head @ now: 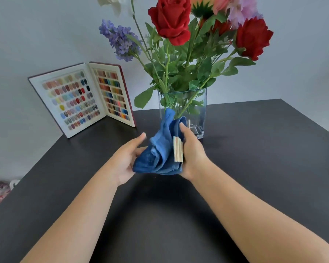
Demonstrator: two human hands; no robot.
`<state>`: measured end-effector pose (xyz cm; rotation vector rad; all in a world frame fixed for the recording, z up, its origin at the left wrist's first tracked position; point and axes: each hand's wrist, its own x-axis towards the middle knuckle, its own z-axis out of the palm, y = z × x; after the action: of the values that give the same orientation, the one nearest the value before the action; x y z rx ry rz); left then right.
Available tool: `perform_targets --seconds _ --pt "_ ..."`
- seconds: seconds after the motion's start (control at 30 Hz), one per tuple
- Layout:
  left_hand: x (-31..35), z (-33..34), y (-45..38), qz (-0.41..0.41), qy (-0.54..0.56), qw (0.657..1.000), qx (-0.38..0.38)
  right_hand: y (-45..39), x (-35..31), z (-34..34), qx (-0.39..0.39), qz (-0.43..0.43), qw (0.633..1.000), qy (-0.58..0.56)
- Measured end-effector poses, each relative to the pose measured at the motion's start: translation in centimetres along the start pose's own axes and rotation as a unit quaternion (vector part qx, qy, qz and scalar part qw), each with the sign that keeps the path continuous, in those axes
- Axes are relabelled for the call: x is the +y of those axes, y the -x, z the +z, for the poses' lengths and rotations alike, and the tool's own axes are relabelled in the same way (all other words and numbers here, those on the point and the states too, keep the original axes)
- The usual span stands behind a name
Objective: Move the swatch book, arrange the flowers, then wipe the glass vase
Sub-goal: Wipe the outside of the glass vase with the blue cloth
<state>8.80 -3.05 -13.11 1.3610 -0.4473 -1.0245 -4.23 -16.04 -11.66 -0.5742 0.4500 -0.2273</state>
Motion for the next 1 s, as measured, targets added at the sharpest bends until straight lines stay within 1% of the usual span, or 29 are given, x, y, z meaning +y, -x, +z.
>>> perform_targets --seconds 0.07,0.13,0.2,0.3,0.37,0.4,0.47,0.5,0.57,0.63,0.73,0.77,0.83,0.93,1.0 --pt "-0.5 -1.2 1.3 0.008 0.039 0.999 0.014 0.0 1.3 1.6 -0.03 0.021 0.999 -0.011" --pt "-1.1 -2.8 2.6 0.014 0.068 0.997 0.032 -0.1 2.4 2.9 -0.054 0.029 0.998 0.005" --pt "-1.8 -4.1 4.0 0.02 0.075 0.995 0.058 -0.3 3.5 3.8 -0.067 0.023 0.997 0.034" --pt "-2.8 -5.2 6.2 0.015 0.082 0.989 0.119 -0.7 5.4 4.9 -0.09 0.012 0.994 0.067" --pt "-3.1 -5.7 7.6 0.019 0.103 0.985 0.134 -1.0 6.7 5.6 -0.11 0.003 0.991 0.08" --pt "-3.1 -6.1 8.1 0.033 0.119 0.982 0.142 -1.2 7.3 6.0 -0.119 -0.001 0.989 0.087" --pt "-2.9 -7.2 9.5 0.087 0.139 0.971 0.175 -1.6 8.4 6.8 -0.119 -0.006 0.987 0.11" --pt "-2.8 -7.8 10.2 0.118 0.126 0.966 0.193 -1.8 8.9 7.2 -0.107 -0.008 0.986 0.126" --pt "-2.4 -9.0 11.8 0.161 0.059 0.961 0.216 -2.4 9.9 7.6 -0.093 -0.01 0.984 0.15" --pt "-2.2 -9.7 13.2 0.188 0.003 0.958 0.217 -3.0 10.7 7.7 -0.114 -0.003 0.979 0.167" --pt "-1.8 -10.7 15.0 0.216 -0.067 0.946 0.231 -3.6 12.4 8.1 -0.16 0.034 0.966 0.201" --pt "-1.7 -11.2 15.6 0.22 -0.081 0.942 0.238 -3.7 13.1 8.5 -0.168 0.044 0.962 0.21" --pt "-1.6 -12.4 16.7 0.219 -0.093 0.938 0.251 -3.9 14.5 9.1 -0.152 0.069 0.963 0.214" --pt "-1.8 -15.0 18.7 0.197 -0.12 0.938 0.258 -4.4 16.4 9.8 -0.119 0.1 0.966 0.207" --pt "-2.3 -16.9 19.9 0.173 -0.146 0.94 0.254 -4.6 17.5 10.2 -0.116 0.101 0.959 0.238"
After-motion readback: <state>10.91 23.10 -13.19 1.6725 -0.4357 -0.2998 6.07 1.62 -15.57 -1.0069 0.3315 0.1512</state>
